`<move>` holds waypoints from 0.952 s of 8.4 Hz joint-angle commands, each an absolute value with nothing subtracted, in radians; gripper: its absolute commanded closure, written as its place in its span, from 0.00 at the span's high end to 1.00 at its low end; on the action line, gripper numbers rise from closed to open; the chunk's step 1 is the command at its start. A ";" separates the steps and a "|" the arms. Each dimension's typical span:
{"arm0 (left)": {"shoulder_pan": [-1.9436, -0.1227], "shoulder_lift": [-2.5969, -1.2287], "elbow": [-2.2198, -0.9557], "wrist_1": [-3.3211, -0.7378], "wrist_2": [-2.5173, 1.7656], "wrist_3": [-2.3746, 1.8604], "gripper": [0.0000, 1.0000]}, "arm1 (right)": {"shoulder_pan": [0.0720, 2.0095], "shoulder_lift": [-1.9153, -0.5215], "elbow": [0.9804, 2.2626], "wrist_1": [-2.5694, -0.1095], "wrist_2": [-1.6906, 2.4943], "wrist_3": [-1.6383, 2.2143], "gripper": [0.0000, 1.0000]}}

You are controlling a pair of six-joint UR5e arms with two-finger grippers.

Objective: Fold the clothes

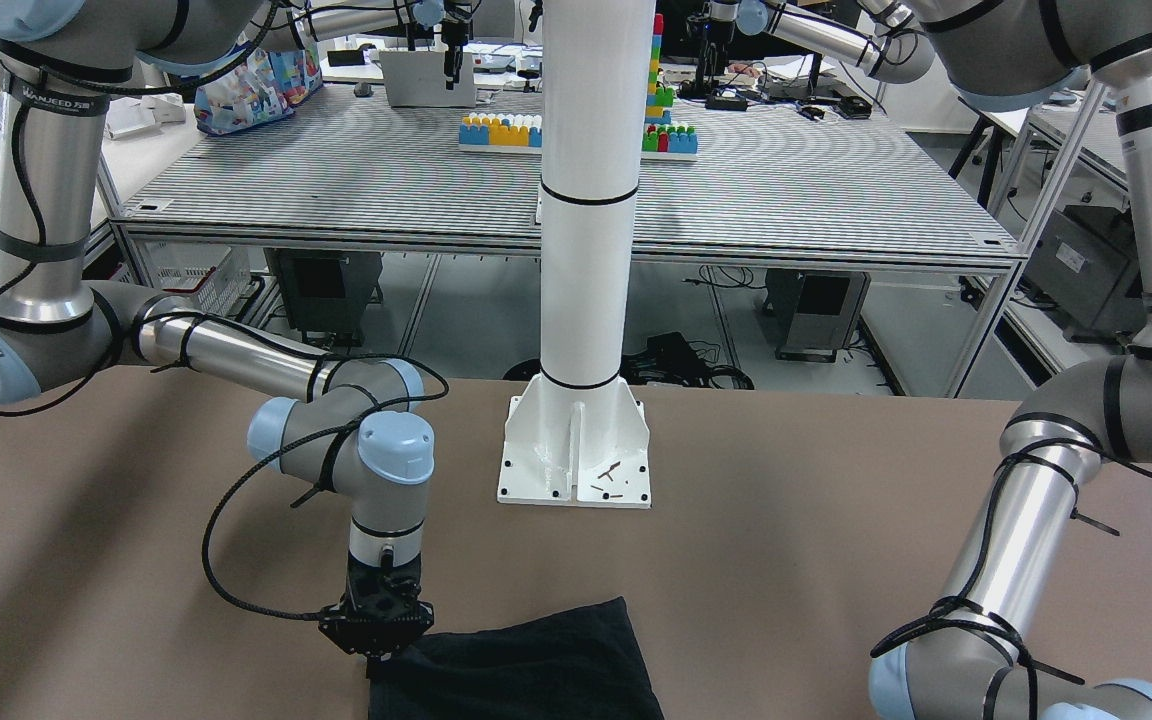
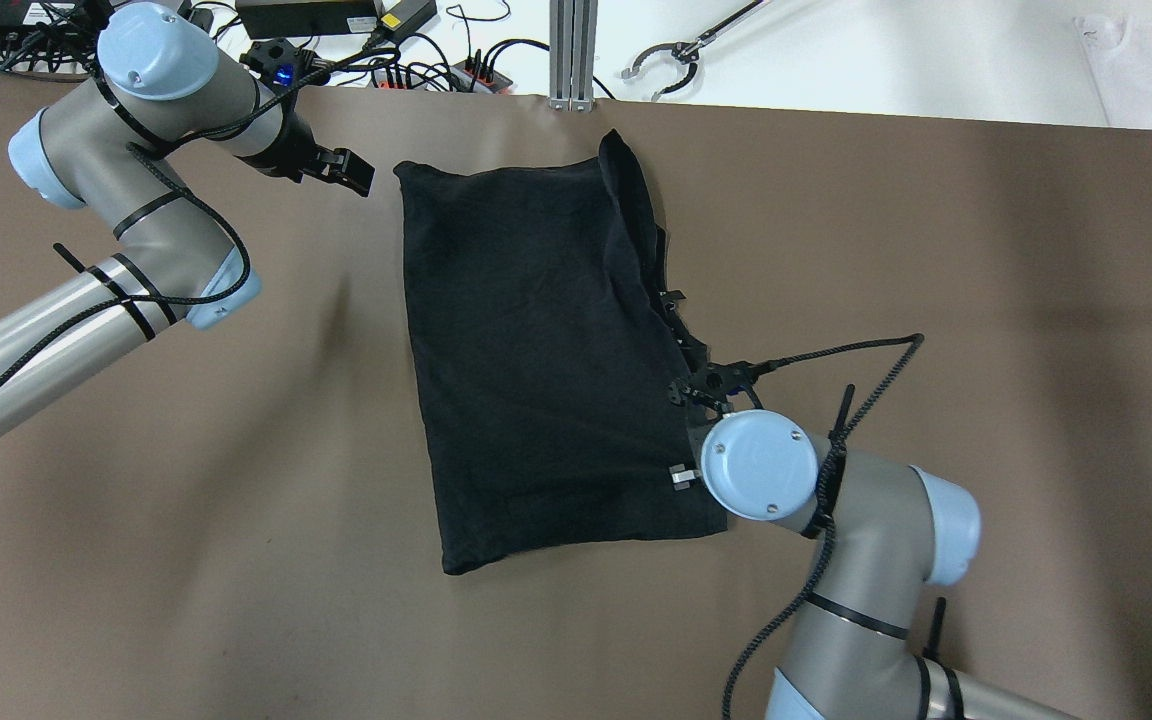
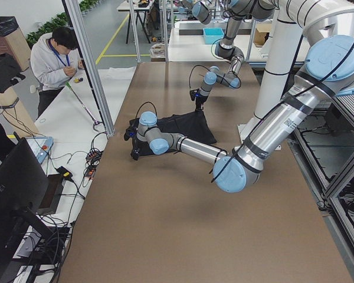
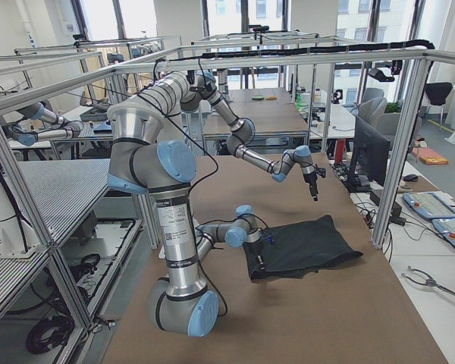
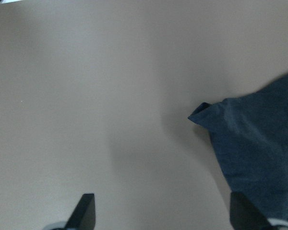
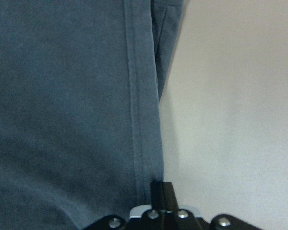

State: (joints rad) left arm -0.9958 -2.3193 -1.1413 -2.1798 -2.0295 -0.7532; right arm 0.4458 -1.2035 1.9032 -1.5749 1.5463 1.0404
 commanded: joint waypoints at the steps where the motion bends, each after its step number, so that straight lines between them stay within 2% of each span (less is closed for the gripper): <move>1: -0.996 -2.324 -1.143 -2.180 -2.029 -0.753 1.00 | 0.419 -1.244 1.966 -1.574 1.534 1.103 0.00; 2: -0.996 -2.324 -1.146 -2.180 -2.029 -0.756 1.00 | 0.417 -1.241 1.980 -1.574 1.534 1.129 0.27; 3: -0.996 -2.327 -1.146 -2.180 -2.029 -0.767 1.00 | 0.416 -1.235 1.977 -1.572 1.534 1.132 0.93; 5: -0.988 -2.309 -1.214 -2.178 -2.036 -0.916 1.00 | 0.428 -1.227 1.970 -1.569 1.534 1.117 0.94; 8: -0.812 -2.127 -1.505 -2.178 -1.967 -1.170 1.00 | 0.475 -1.201 1.967 -1.569 1.534 1.109 0.94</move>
State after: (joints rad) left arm -0.9101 -2.2421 -1.3240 -2.1782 -2.0051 -1.0128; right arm 0.4547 -1.2148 1.9684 -1.5702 1.5352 1.1122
